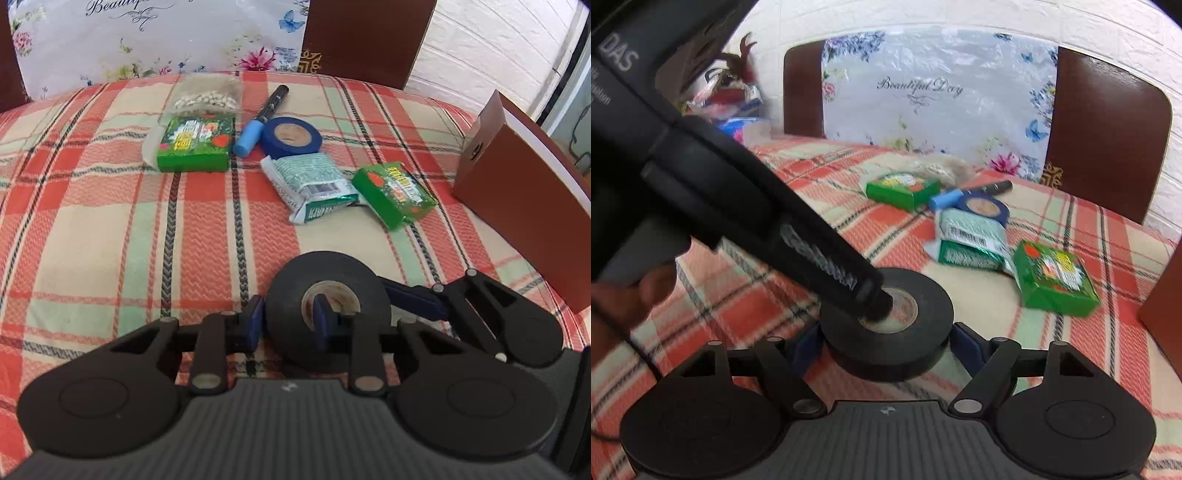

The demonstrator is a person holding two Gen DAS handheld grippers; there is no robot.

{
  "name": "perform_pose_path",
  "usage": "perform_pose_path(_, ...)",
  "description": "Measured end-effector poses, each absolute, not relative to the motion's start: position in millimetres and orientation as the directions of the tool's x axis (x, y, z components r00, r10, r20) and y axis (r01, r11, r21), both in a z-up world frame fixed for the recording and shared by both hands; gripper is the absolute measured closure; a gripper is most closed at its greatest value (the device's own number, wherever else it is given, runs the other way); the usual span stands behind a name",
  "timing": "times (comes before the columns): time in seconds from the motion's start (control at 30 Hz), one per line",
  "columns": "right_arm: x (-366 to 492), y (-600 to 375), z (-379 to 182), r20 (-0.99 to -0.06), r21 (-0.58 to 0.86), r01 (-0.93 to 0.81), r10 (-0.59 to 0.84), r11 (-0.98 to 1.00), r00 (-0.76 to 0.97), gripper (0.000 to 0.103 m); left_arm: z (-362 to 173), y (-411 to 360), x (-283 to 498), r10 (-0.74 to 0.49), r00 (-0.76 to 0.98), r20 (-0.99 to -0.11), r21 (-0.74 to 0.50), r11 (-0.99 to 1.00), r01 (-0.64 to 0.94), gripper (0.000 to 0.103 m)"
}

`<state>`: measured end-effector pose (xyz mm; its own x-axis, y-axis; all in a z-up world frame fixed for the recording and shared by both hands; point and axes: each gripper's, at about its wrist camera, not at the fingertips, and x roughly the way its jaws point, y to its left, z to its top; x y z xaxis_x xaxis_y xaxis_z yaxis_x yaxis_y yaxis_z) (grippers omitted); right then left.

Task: Organize objects
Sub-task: 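Grasp the black tape roll with the left tool, then carry the black tape roll into the brown box and release it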

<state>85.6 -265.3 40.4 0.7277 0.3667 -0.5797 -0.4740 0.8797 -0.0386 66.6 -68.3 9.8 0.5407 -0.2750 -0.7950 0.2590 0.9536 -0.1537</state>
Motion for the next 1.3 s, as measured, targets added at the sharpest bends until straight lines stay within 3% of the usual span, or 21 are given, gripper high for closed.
perform_pose_path(0.1, 75, -272, 53, -0.524, -0.089, -0.447, 0.340, 0.890, 0.781, 0.029, 45, -92, 68, -0.336, 0.575, -0.745, -0.147, 0.925, 0.350, 0.073)
perform_pose_path(0.23, 69, -310, 94, -0.370, -0.165, -0.298, 0.221, 0.940, 0.903, 0.029, 98, -155, 74, -0.441, 0.633, -0.636, -0.094, 0.858, 0.504, 0.073)
perform_pose_path(0.4, 80, -376, 128, -0.250, -0.182, -0.072, 0.025, 0.981, 0.968, 0.029, 117, -240, 93, -0.538, 0.614, -0.577, -0.054, 0.776, 0.629, 0.073)
perform_pose_path(0.53, 97, -420, 127, -0.273, -0.139, 0.035, -0.072, 0.990, 0.959, 0.029, 103, -283, 115, -0.563, 0.572, -0.597, -0.069, 0.746, 0.663, 0.073)
perform_pose_path(0.73, 126, -454, 107, -0.348, -0.076, 0.087, -0.109, 0.993, 0.931, 0.029, 76, -309, 134, -0.529, 0.537, -0.657, -0.076, 0.756, 0.651, 0.072)
perform_pose_path(0.97, 103, -443, 102, -0.292, -0.054, 0.118, -0.129, 0.992, 0.948, 0.030, 89, -271, 110, -0.571, 0.555, -0.605, -0.117, 0.753, 0.647, 0.072)
perform_pose_path(1.17, 63, -411, 105, -0.150, -0.030, 0.054, -0.058, 0.998, 0.987, 0.030, 95, -191, 96, -0.530, 0.632, -0.566, -0.161, 0.823, 0.545, 0.072)
perform_pose_path(1.3, 63, -369, 99, -0.205, -0.042, -0.076, 0.066, 0.996, 0.977, 0.030, 81, -128, 103, -0.423, 0.672, -0.609, -0.178, 0.898, 0.404, 0.072)
